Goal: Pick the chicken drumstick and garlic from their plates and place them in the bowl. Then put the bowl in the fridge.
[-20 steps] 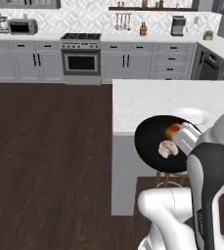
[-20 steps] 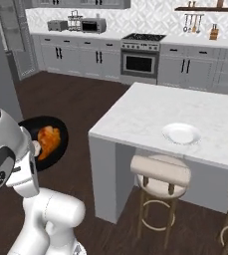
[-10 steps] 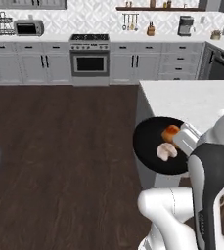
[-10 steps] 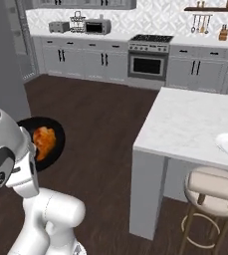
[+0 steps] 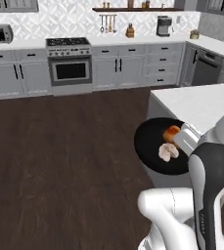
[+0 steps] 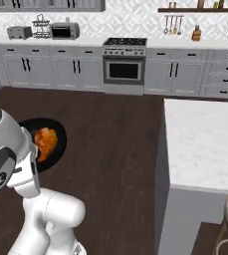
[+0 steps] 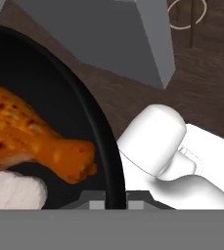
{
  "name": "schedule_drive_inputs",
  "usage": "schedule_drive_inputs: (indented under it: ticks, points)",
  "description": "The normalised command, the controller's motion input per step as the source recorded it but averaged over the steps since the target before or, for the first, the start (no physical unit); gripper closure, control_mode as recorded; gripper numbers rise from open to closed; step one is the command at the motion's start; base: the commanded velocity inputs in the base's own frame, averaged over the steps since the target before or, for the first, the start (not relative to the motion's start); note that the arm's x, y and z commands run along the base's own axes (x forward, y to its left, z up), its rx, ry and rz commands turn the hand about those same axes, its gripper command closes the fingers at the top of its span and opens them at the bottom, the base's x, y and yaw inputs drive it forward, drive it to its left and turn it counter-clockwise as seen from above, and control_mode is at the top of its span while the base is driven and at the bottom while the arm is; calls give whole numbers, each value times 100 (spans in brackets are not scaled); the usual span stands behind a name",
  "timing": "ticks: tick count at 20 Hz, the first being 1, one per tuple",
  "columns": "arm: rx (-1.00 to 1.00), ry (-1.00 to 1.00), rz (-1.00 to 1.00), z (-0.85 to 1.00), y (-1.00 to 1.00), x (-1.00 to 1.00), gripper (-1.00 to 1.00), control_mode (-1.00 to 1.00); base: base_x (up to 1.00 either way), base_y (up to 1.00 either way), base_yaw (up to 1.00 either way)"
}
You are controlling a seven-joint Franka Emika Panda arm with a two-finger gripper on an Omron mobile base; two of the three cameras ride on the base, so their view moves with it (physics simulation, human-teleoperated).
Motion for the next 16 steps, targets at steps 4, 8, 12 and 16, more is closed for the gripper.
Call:
schedule_drive_inputs:
  ticks: [4,8,12,16]
  points:
    - [0,0,0,0,0,0,100,100,100,100,-36]
    - [0,0,0,0,0,0,100,100,100,96,-27]
    - [0,0,0,0,0,0,100,100,100,62,-2]
    - [0,0,0,0,0,0,100,100,100,-29,16]
